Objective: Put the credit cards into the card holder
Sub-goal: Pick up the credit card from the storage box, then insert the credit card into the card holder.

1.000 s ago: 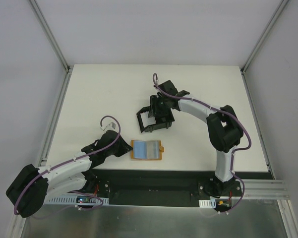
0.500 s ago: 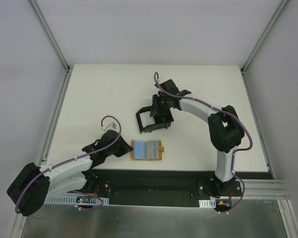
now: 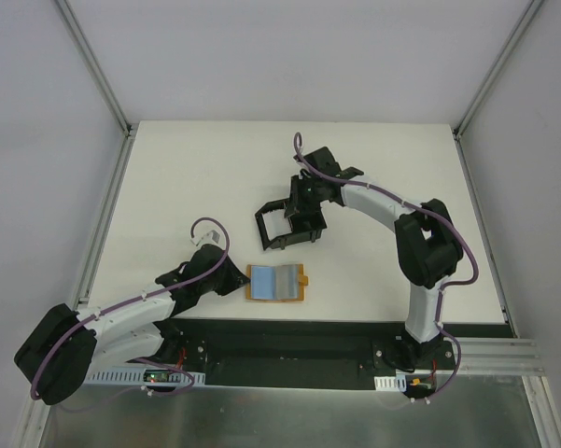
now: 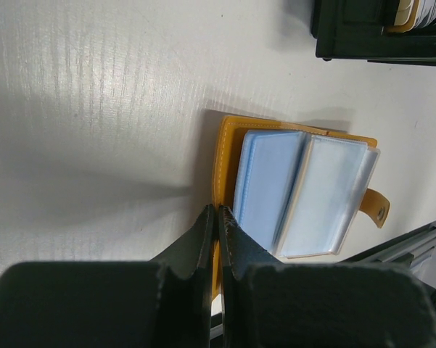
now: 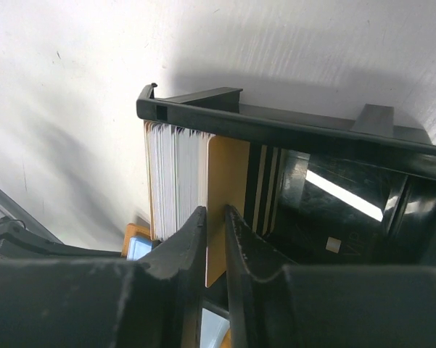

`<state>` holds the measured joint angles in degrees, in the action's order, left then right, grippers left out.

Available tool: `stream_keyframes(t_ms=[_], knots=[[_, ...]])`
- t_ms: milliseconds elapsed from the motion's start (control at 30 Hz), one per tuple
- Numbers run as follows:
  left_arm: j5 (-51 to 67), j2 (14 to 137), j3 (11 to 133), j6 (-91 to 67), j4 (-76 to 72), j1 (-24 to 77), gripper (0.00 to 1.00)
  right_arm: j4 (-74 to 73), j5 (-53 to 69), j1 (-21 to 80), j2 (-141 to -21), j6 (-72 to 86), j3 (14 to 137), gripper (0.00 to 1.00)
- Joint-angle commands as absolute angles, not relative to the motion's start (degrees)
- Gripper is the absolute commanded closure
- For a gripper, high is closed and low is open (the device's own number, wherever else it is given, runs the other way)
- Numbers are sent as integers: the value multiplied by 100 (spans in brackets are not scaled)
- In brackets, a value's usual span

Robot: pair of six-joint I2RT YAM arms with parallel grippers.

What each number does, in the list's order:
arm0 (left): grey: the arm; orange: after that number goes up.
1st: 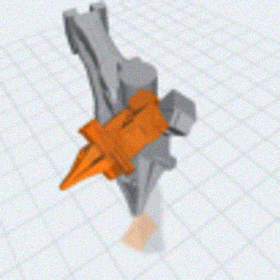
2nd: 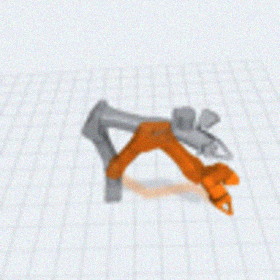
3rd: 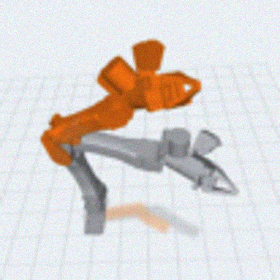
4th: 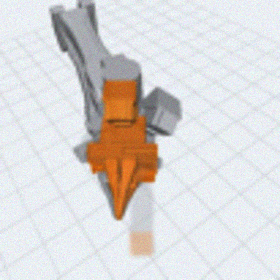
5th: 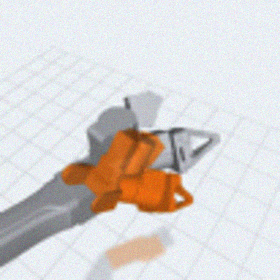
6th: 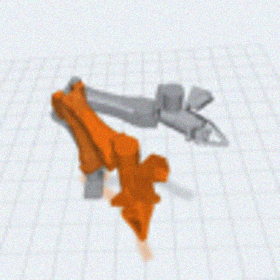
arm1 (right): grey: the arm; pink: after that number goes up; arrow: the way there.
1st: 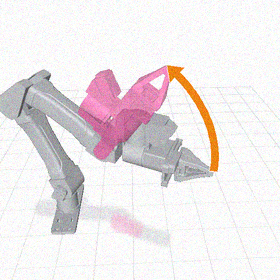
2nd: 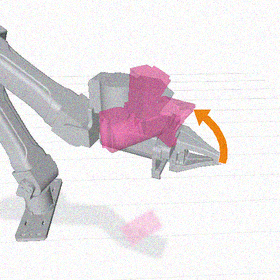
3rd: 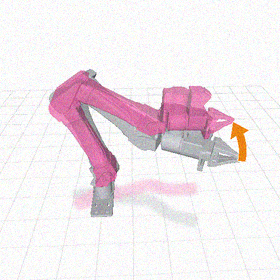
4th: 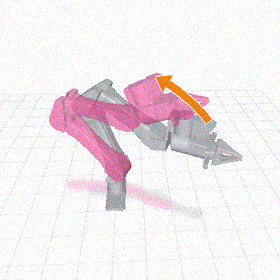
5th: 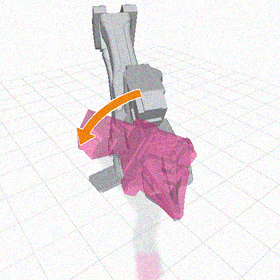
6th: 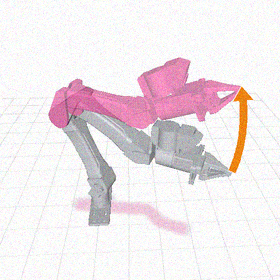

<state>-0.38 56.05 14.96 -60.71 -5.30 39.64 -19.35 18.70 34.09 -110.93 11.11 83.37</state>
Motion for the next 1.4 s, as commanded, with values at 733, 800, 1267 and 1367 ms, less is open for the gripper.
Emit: stream_keyframes(t_ms=[733, 800, 1267, 1367], knots=[[272, 5528, 1380, -5906, -615, 3920, 100, -2145, 589, 3331, -9704, 818, 8262, 100], [272, 5511, 1354, -5906, -615, 3911, 100, -2188, 571, 3331, -9441, 756, 8244, 100], [290, 5441, 1275, -6003, -606, 3911, 100, 306, 1390, 4288, -7366, 3065, 4845, 100], [290, 5432, 1239, -6073, -615, 3911, 100, 1053, 1073, 4736, -7190, 3655, 4098, 100]])
